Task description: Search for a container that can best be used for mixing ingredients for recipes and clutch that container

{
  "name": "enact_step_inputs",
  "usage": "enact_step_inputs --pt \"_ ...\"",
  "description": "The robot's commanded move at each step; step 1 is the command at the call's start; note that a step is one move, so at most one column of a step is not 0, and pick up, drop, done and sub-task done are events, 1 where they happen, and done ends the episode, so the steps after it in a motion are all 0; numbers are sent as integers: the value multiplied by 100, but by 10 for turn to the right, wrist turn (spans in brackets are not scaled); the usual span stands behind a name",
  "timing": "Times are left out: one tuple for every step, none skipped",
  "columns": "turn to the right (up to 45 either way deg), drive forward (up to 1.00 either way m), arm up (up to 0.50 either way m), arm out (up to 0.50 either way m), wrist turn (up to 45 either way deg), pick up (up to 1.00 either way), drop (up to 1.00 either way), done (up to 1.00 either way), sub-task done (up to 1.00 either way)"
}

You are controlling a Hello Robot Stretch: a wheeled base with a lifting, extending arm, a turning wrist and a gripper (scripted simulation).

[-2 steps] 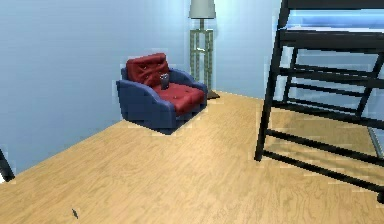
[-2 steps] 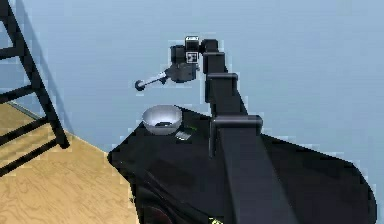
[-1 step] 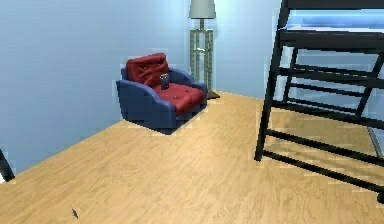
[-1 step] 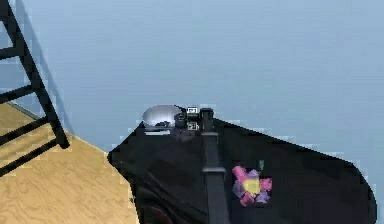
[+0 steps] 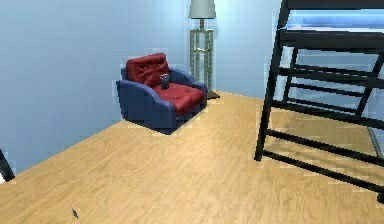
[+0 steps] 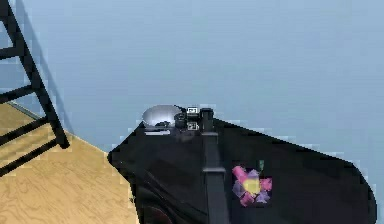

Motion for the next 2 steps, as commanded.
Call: enact_step_inputs --pt "0 0 10 0 0 0 0 0 0" --pt "0 0 0 0 0 0 0 100 0"
